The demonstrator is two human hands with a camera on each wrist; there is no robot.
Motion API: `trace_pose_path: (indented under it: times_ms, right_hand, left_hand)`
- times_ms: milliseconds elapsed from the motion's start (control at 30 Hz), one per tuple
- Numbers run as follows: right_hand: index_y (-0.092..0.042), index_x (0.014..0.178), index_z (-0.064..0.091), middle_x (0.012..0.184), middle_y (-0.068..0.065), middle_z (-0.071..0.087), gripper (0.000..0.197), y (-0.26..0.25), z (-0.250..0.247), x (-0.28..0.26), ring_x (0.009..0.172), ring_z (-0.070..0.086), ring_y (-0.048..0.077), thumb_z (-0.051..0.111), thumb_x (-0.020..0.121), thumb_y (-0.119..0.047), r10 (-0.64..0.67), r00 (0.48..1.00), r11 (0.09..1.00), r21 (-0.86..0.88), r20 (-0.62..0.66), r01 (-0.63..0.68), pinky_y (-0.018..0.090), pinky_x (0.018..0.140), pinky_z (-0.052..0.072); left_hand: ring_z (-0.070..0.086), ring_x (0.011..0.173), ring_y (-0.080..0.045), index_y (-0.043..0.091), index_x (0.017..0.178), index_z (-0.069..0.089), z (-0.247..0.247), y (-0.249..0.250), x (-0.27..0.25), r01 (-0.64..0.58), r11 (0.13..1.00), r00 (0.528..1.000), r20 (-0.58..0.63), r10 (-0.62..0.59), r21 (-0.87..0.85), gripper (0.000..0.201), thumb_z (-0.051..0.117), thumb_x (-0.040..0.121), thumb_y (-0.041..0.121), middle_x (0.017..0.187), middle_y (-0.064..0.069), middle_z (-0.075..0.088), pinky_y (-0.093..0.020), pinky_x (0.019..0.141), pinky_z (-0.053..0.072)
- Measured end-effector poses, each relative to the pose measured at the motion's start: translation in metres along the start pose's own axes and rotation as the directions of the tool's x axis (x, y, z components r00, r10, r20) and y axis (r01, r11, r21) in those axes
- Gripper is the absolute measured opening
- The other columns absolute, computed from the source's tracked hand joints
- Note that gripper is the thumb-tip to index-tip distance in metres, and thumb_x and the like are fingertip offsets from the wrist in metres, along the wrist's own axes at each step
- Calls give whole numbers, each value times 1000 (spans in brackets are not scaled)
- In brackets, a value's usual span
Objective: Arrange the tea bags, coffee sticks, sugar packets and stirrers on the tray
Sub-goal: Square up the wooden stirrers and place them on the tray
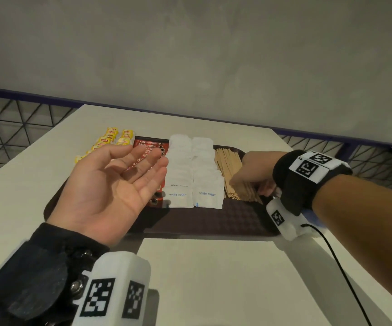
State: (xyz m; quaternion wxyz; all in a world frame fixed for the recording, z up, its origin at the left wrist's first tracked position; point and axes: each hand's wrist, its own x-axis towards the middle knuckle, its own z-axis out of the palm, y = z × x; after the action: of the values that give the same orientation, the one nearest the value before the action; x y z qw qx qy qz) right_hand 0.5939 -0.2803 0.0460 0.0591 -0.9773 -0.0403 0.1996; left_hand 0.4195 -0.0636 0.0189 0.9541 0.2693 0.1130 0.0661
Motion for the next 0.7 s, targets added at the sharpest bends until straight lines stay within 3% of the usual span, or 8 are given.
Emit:
trace_pose_path:
  times_ms: [67, 167, 300, 467, 700]
  right_hand:
    - [-7, 114, 59, 101, 15, 71, 42, 6, 5, 2, 83, 76, 32, 74, 88, -36, -30, 1000, 1000, 0, 3, 30, 45, 76, 65]
    - [-8, 110, 63, 97, 11, 72, 36, 12, 3, 1, 82, 75, 27, 76, 85, -31, -62, 998, 997, 36, -32, 63, 40, 76, 65]
    - [-11, 101, 67, 93, 9, 72, 19, 19, -2, -7, 76, 73, 21, 74, 90, -24, -174, 983, 984, 19, -63, 175, 34, 72, 65]
    - [-9, 100, 72, 95, 15, 75, 10, 27, 6, -7, 69, 68, 15, 68, 92, -10, -274, 952, 960, -15, 135, 278, 31, 72, 63]
    - [-14, 100, 71, 80, 4, 70, 10, 34, 6, -12, 65, 61, 14, 66, 92, -13, -322, 943, 947, 19, 79, 321, 25, 59, 53]
  left_hand:
    - [75, 102, -31, 8, 118, 65, 1, -2, -1, 2, 1000, 1000, 2, -2, 9, 28, 54, 95, 20, 118, -17, 72, -42, 85, 60]
    - [74, 103, -31, 8, 125, 64, 0, -3, -1, 7, 1000, 1000, -6, -7, 12, 34, 55, 95, 20, 120, -17, 72, -42, 85, 60]
    - [74, 104, -31, 8, 121, 64, 1, -3, 0, 9, 1000, 1000, -24, -8, 7, 31, 55, 95, 20, 121, -17, 71, -42, 85, 60]
    - [74, 103, -31, 7, 121, 64, 1, -4, -1, 12, 1000, 1000, -27, -12, 1, 31, 55, 94, 19, 120, -17, 71, -42, 84, 61]
    - [73, 105, -31, 8, 107, 64, 2, 1, -4, -7, 998, 1000, -26, 9, 68, 20, 53, 96, 20, 117, -16, 72, -42, 86, 60]
